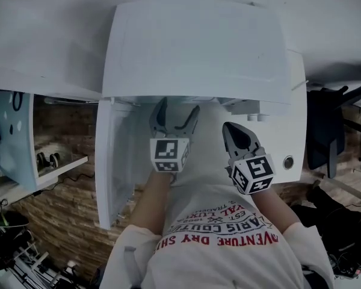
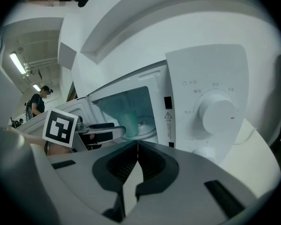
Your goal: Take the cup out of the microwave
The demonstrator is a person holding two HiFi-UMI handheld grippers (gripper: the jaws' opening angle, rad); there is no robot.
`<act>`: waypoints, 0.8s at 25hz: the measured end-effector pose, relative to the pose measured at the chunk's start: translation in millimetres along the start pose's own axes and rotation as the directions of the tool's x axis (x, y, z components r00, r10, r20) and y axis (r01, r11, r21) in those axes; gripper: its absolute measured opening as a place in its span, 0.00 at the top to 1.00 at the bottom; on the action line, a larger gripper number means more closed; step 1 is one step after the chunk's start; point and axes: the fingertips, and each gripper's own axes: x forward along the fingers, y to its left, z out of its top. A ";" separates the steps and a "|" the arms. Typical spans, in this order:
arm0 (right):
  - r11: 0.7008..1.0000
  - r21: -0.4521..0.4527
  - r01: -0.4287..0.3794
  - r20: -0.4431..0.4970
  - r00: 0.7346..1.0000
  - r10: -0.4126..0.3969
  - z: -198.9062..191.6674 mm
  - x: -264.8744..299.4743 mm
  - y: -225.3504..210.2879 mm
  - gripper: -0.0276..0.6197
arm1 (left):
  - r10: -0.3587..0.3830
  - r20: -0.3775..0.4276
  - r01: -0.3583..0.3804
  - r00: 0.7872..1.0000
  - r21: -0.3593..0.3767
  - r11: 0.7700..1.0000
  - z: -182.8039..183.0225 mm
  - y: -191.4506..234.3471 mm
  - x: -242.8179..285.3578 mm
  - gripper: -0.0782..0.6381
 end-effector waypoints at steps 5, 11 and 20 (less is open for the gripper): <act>1.000 0.003 0.002 -0.019 1.000 -0.002 -4.8 9.5 -1.2 0.94 | 0.009 0.015 -0.011 1.000 0.093 0.996 8.6 5.7 22.2 0.34; 1.000 0.005 0.022 -0.026 0.999 -0.022 -7.0 12.7 -3.4 0.94 | -0.014 0.027 0.010 1.000 0.121 0.993 15.7 7.6 42.1 0.32; 0.999 0.012 0.035 -0.033 0.999 -0.034 -8.8 16.0 -4.5 0.94 | -0.028 -0.016 0.030 0.999 0.077 0.997 17.2 10.8 62.7 0.32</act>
